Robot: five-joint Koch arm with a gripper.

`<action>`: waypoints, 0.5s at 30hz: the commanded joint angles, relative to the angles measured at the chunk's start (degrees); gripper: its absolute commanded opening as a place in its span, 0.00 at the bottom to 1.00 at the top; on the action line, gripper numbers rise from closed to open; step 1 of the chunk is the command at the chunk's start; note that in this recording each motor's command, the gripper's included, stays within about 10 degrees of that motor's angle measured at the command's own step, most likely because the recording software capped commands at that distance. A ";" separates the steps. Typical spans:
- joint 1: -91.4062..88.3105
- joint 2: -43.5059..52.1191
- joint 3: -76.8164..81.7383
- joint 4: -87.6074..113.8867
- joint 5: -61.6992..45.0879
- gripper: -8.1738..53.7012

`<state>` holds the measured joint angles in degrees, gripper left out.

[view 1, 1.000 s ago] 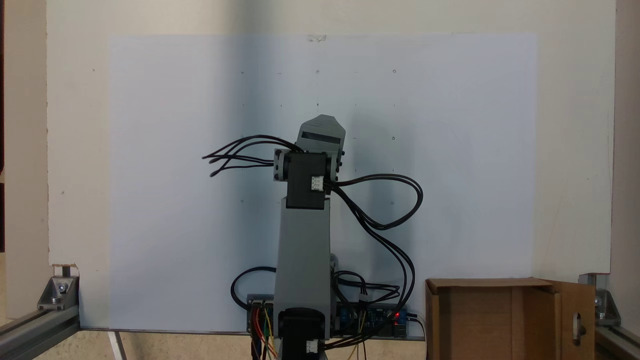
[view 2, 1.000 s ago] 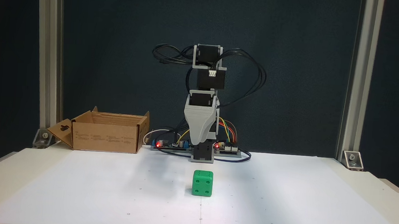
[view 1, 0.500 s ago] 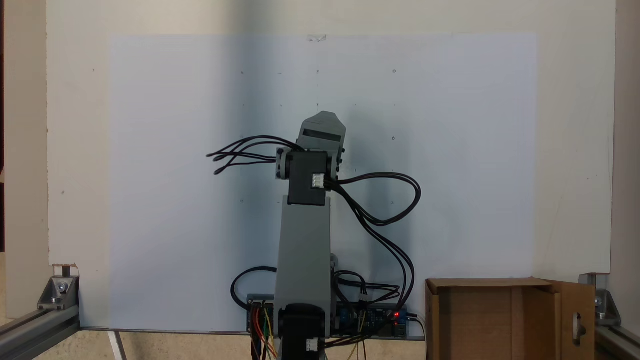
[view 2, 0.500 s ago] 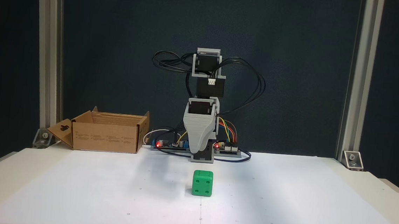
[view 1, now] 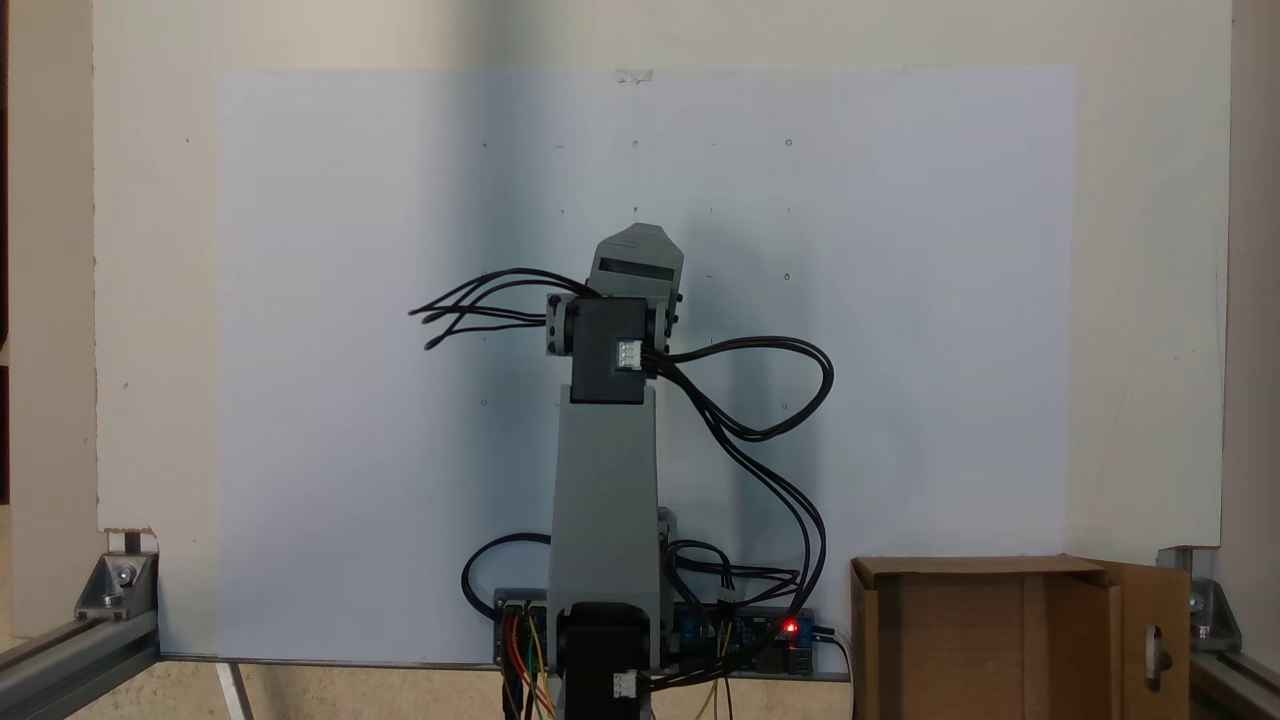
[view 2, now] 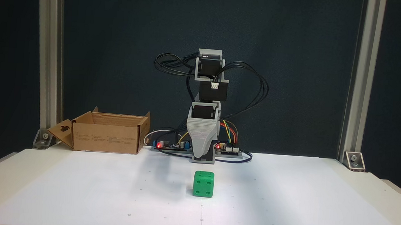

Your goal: Grasp a green dice and put it in the bin.

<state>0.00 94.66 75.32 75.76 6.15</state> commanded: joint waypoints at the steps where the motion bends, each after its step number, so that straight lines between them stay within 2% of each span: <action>1: 0.79 0.53 -1.05 -0.79 -1.85 0.80; 15: 0.70 -1.05 3.43 -7.56 -1.67 0.80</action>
<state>0.09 92.64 79.45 70.75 6.15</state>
